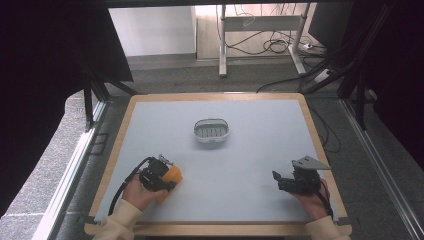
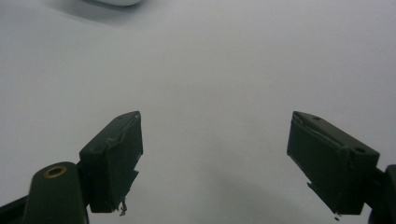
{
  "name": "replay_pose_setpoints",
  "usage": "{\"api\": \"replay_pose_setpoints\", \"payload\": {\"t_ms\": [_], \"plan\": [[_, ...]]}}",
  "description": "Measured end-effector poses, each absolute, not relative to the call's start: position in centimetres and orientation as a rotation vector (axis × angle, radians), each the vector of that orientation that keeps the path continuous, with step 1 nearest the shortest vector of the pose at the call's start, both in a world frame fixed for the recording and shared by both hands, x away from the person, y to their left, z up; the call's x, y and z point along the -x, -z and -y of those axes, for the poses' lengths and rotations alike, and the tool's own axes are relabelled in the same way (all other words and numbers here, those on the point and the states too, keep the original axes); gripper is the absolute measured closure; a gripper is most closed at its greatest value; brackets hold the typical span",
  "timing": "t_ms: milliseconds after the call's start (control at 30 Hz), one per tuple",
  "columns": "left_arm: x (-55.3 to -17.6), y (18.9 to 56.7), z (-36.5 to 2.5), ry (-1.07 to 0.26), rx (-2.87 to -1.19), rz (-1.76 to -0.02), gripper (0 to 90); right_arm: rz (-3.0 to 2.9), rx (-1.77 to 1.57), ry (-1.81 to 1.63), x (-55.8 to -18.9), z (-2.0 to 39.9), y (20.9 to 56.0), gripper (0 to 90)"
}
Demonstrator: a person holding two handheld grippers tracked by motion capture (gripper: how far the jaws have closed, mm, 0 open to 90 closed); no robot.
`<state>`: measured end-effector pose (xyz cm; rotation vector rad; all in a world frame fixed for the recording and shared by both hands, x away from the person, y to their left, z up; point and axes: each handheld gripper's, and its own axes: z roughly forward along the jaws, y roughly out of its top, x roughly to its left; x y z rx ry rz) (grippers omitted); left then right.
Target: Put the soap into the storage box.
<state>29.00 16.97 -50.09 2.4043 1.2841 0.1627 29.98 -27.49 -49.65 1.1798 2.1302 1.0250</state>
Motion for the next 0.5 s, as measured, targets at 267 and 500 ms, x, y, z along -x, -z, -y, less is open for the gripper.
{"api": "replay_pose_setpoints", "payload": {"t_ms": [267,500], "plan": [[-28.8,49.2,-17.4,-0.172,-2.384,-1.251,61.5,-2.127,-1.186,-1.025,-30.0,27.5,49.6,18.5],[-28.8,47.9,-18.4,-0.159,-2.357,-1.202,61.5,-2.125,-1.193,-1.033,-30.0,27.5,49.7,18.4]]}}
